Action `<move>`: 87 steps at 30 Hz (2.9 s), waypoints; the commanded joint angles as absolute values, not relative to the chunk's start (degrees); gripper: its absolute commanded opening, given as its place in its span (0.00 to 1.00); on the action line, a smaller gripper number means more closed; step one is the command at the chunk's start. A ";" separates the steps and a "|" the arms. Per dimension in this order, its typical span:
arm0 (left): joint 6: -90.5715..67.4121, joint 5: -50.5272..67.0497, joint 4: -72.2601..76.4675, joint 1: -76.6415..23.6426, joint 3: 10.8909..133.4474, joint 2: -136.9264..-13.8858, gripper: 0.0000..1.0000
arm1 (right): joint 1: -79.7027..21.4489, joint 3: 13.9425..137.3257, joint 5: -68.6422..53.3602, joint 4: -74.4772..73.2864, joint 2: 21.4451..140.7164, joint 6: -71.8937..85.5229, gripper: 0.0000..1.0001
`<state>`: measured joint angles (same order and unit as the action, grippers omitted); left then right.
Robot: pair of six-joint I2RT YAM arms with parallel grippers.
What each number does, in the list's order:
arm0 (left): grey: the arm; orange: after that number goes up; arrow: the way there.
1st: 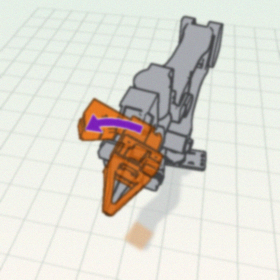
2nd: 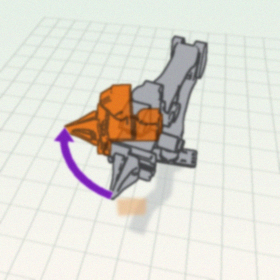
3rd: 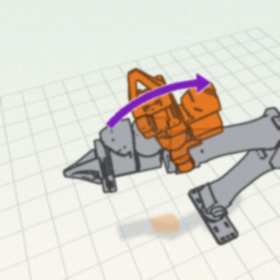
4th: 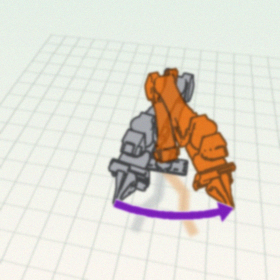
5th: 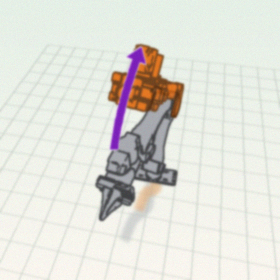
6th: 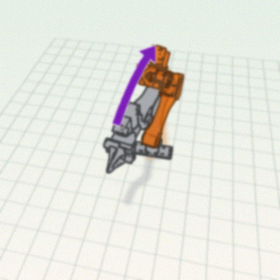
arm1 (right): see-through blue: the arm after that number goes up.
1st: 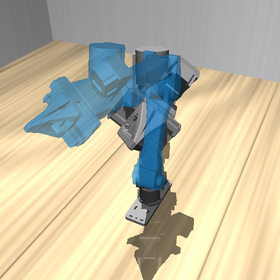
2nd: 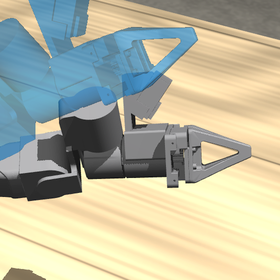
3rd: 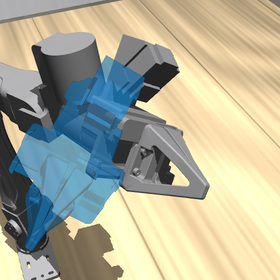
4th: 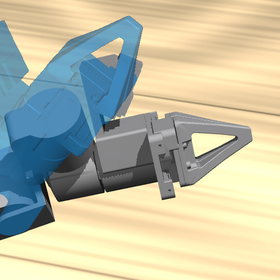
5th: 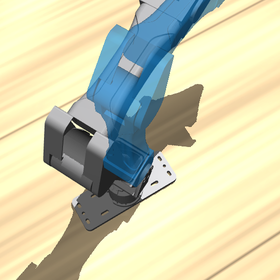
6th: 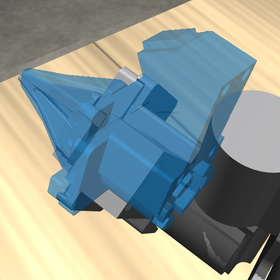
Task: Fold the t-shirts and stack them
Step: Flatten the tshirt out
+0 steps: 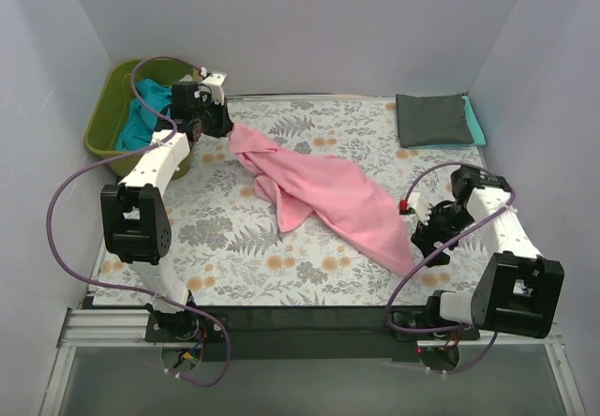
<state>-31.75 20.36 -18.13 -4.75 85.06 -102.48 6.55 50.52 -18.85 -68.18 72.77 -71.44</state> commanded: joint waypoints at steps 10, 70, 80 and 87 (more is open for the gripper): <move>-28.04 26.28 -20.39 -4.31 82.53 -101.95 0.00 | 5.45 94.13 -40.71 -57.33 107.55 -35.46 0.48; -29.79 27.25 -23.20 -4.31 85.78 -105.73 0.00 | -31.16 72.84 -32.52 -45.00 89.29 -31.74 0.45; -30.23 27.69 -23.29 -4.31 84.99 -105.56 0.00 | -25.31 66.63 -31.29 -48.16 87.98 -30.15 0.29; -30.32 27.68 -23.03 -4.31 83.76 -105.03 0.00 | -31.55 57.93 -21.64 -42.46 86.22 -30.85 0.51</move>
<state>-30.09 26.63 -22.72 -4.62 84.16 -107.59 -29.95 59.99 -26.94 -45.52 88.68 -30.17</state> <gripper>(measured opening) 0.017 0.491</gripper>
